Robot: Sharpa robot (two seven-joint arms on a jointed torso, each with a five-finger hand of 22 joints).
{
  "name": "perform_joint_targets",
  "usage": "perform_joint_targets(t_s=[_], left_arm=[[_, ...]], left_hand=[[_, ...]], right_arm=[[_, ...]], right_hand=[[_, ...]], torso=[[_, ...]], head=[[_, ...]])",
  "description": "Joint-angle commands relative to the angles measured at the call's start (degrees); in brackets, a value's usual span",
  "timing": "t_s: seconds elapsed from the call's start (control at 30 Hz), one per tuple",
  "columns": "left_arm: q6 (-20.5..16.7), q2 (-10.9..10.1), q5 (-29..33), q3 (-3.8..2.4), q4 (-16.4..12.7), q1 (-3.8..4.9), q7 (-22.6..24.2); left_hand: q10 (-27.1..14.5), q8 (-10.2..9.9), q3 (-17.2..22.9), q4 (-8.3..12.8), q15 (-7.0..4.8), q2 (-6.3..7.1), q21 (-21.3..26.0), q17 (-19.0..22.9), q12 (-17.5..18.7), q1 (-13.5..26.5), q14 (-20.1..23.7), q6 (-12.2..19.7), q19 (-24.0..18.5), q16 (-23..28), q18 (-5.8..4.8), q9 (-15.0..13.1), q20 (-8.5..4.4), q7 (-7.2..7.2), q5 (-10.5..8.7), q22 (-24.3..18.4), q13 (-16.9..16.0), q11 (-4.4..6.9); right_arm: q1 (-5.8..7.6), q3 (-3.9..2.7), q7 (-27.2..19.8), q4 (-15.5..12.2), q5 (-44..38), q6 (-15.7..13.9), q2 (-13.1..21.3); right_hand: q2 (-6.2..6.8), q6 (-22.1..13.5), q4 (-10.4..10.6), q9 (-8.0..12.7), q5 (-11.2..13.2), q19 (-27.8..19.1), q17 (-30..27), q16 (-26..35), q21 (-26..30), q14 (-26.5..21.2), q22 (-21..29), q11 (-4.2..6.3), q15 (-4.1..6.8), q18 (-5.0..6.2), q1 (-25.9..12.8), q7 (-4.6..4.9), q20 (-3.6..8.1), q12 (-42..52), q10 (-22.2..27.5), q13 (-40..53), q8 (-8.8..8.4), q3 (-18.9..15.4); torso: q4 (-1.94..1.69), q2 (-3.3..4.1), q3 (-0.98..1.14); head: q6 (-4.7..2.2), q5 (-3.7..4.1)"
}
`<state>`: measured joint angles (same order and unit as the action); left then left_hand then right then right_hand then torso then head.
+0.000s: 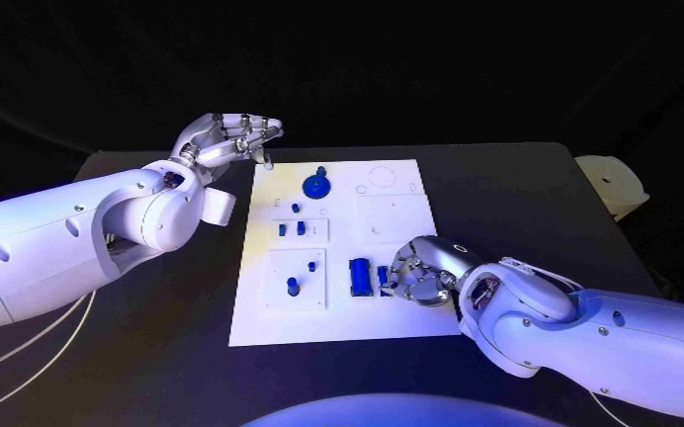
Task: Assemble the parts on the task board
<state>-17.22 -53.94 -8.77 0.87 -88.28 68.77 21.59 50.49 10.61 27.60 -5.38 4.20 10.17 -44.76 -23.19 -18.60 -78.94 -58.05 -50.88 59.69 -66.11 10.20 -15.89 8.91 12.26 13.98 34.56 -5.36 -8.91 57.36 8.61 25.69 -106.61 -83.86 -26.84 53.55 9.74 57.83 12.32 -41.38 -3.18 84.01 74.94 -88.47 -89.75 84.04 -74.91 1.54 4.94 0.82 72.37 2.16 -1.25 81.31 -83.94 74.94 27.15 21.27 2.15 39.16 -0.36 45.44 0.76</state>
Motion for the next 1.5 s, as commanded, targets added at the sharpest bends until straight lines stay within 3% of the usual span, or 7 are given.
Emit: perform_joint_targets(t_s=[0.03,0.7,1.33,1.37,1.4,1.43,1.5], left_arm=[[0.7,0.2,0.1,-0.04,0.2,0.05,0.6],[2.6,3.3,4.8,1.07,5.2,-0.78,5.9],[0.8,10.1,10.2,1.30,16.5,-3.64,10.1],[2.2,9.6,8.1,1.34,16.2,-3.51,7.6],[2.1,9.6,8.1,1.34,16.2,-3.52,7.6],[1.9,9.6,8.1,1.33,16.1,-3.56,7.6],[0.9,9.6,8.1,1.25,15.5,-3.73,7.6]], left_hand=[[-0.4,0.0,0.0,-0.3,-0.01,-0.38,0.0,0.1,-0.2,0.1,0.3,0.3,0.3,-0.4,0.36,0.0,0.11,0.13,0.13,0.0,0.1,0.03],[-0.5,0.2,-0.6,-0.8,0.07,0.10,1.7,1.4,-1.3,0.7,2.5,0.5,-1.2,1.6,0.34,-0.1,0.23,-0.09,-0.20,-0.8,0.0,0.15],[3.8,-1.2,-5.1,-4.5,6.17,0.15,41.2,16.7,14.0,-0.9,12.4,3.1,-11.3,51.3,-0.33,1.3,7.70,-2.52,-1.20,-29.3,1.8,-2.68],[-50.5,-10.6,-27.6,5.4,-4.20,-10.17,44.8,23.2,18.6,23.4,58.0,50.9,-59.7,66.1,-10.20,15.9,-8.91,-12.26,-13.98,-34.6,5.4,8.91],[-50.5,-10.6,-27.6,5.4,-4.20,-10.17,44.8,23.2,18.6,23.5,58.0,50.9,-59.7,66.1,-10.20,15.9,-8.91,-12.26,-13.98,-34.6,5.4,8.91],[-50.5,-10.6,-27.6,5.4,-4.20,-10.17,44.8,23.2,18.6,24.9,58.0,50.9,-59.7,66.1,-10.20,15.9,-8.91,-12.26,-13.98,-34.6,5.4,8.91],[-50.5,-10.6,-27.6,5.4,-4.20,-10.17,44.8,23.2,18.6,29.5,58.0,50.9,-59.7,66.1,-10.20,15.9,-8.91,-12.26,-13.98,-34.6,5.4,8.91]], right_arm=[[-0.12,0.09,-1.1,-0.2,-0.3,-2.4,0.5],[5.79,-0.25,-40.3,9.7,49.9,-9.0,-0.6],[8.27,-1.67,-49.5,36.1,77.7,1.9,-13.8],[8.26,-1.63,-46.3,35.2,73.6,-2.5,-13.4],[8.25,-1.65,-46.3,35.2,73.6,-2.5,-13.4],[8.19,-1.73,-46.4,35.0,73.7,-2.7,-13.4],[7.90,-2.09,-46.9,34.0,74.2,-3.4,-13.1]], right_hand=[[-0.10,0.3,0.9,0.1,0.1,6.0,12.5,-0.2,-0.3,5.4,-15.1,0.28,0.41,-0.82,-0.8,0.10,0.47,0.2,-2.2,10.4,0.08,-0.4],[0.17,-9.3,0.6,2.6,-1.7,-8.7,-13.2,21.2,47.5,-4.9,1.4,-4.36,-3.58,7.01,5.3,5.43,-3.40,-41.5,23.3,-15.5,-4.93,1.0],[-0.45,-9.0,-2.4,15.1,-1.5,-27.0,-53.1,77.4,86.2,-25.7,46.4,-10.21,-11.55,9.67,4.7,8.68,-11.53,-75.4,23.3,-66.2,-16.33,7.0],[-9.74,-57.8,-12.3,41.4,3.2,-84.0,-74.9,88.5,89.7,-43.5,74.9,-1.54,-4.94,-0.82,-18.2,-2.16,1.25,-81.3,41.8,-74.9,-27.15,-21.3],[-9.74,-57.8,-12.3,41.4,3.2,-84.0,-74.9,88.5,89.7,-43.5,74.9,-1.54,-4.94,-0.82,-18.5,-2.16,1.25,-81.3,41.7,-74.9,-27.15,-21.3],[-9.74,-57.8,-12.3,41.4,3.2,-84.0,-74.9,88.5,89.7,-84.0,74.9,-1.54,-4.94,-0.82,-20.2,-2.16,1.25,-81.3,42.8,-74.9,-27.15,-21.3],[-9.74,-57.8,-12.3,41.4,3.2,-84.0,-74.9,88.5,89.7,-84.0,74.9,-1.54,-4.94,-0.82,-24.8,-2.16,1.25,-81.3,83.9,-74.9,-27.15,-21.3]], torso=[[-0.01,-0.04,0.02],[0.38,-3.63,-1.06],[0.74,-5.87,0.02],[0.52,-5.50,-0.31],[0.49,-5.52,-0.30],[0.40,-5.62,-0.28],[-0.09,-6.06,-0.16]], head=[[-0.16,0.02],[-5.18,-0.26],[-11.70,-1.22],[-11.15,-0.86],[-11.15,-0.86],[-11.15,-0.85],[-11.13,-0.84]])
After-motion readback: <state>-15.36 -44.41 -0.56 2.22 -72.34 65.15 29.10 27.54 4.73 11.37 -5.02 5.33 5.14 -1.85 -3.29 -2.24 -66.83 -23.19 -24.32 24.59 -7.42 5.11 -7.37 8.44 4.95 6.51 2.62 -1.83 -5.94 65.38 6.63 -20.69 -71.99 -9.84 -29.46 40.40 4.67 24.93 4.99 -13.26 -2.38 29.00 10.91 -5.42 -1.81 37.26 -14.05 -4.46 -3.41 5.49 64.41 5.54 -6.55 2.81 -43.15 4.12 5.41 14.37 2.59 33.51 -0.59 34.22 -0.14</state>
